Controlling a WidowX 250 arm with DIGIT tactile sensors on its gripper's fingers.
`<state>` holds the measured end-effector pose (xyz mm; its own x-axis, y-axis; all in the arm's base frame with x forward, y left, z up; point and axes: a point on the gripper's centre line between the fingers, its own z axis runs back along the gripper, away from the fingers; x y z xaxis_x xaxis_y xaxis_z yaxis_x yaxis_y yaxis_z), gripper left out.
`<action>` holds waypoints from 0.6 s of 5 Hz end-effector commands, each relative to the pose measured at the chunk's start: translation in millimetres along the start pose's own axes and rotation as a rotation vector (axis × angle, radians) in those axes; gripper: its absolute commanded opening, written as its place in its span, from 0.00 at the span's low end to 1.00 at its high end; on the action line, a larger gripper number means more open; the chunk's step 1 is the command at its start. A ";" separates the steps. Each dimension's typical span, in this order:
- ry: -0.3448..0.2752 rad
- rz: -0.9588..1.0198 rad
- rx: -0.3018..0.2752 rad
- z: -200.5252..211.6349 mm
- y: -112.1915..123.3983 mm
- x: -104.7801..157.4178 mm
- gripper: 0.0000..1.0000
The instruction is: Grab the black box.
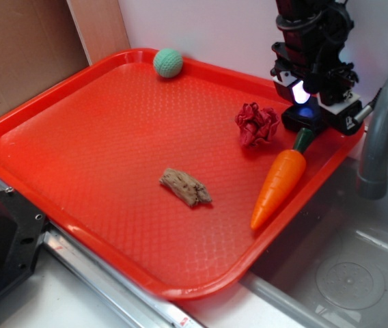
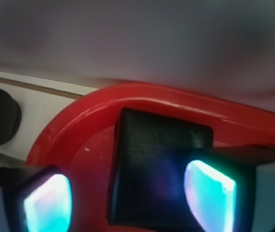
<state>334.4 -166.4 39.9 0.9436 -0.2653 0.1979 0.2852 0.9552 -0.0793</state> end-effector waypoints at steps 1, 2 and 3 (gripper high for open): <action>0.089 0.234 0.004 0.7 37.2 -52.3 1.00; 0.116 0.226 0.023 19.9 46.9 -65.8 1.00; 0.148 0.236 0.035 18.1 43.9 -62.5 1.00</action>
<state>274.9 -94.4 24.2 0.9987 -0.0457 -0.0211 0.0444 0.9974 -0.0576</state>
